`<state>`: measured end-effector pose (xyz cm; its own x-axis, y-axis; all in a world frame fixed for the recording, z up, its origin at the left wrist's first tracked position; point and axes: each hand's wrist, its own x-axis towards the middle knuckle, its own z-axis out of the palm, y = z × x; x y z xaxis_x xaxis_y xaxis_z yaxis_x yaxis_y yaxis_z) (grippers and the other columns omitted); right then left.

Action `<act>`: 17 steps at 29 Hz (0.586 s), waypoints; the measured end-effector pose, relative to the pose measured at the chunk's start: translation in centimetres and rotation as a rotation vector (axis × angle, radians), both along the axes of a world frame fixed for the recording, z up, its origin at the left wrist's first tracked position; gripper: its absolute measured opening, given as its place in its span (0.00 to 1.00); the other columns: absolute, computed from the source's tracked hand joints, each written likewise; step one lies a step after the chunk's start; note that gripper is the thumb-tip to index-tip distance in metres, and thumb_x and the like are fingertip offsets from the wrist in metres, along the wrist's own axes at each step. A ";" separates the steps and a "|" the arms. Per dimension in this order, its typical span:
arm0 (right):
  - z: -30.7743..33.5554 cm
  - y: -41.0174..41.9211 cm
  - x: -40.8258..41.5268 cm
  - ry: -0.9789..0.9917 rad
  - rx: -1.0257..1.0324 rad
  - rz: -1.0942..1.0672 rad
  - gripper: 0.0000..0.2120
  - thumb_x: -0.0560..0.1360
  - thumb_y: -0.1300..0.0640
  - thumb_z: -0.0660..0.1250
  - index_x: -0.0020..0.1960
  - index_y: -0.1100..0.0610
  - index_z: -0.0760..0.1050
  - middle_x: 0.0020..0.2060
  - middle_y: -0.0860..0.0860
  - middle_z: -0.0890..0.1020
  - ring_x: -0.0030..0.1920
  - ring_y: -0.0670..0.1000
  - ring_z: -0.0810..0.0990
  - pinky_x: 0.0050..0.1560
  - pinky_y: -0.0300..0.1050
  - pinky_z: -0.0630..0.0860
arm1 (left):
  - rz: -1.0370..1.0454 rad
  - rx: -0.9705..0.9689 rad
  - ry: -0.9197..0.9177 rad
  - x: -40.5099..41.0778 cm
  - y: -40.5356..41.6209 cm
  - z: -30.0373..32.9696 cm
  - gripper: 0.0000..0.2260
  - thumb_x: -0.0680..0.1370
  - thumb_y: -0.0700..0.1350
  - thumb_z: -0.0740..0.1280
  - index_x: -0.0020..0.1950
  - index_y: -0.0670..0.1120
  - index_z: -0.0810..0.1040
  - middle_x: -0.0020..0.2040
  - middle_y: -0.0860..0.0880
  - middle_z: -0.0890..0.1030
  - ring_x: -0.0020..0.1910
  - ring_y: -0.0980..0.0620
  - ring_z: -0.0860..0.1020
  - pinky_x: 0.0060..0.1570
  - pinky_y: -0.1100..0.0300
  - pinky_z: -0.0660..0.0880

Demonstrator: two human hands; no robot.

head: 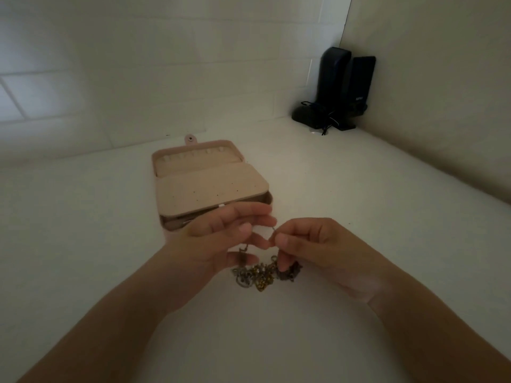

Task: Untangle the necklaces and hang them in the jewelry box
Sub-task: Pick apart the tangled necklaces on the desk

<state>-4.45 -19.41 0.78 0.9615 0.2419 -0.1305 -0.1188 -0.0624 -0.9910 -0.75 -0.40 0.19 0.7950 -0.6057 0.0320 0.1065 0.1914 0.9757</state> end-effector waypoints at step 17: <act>0.0 -0.3 0.4 0.014 0.312 -0.063 0.05 0.70 0.56 0.64 0.36 0.54 0.74 0.27 0.50 0.72 0.25 0.46 0.69 0.30 0.39 0.73 | 0.030 0.058 -0.018 0.2 -0.3 -0.1 0.05 0.70 0.43 0.66 0.37 0.50 0.82 0.30 0.51 0.78 0.28 0.56 0.75 0.31 0.65 0.74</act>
<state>-4.01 -19.67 0.77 0.9744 0.2126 -0.0729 -0.1269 0.2526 -0.9592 -0.56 -0.74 0.06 0.8125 -0.5828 0.0124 0.0835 0.1374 0.9870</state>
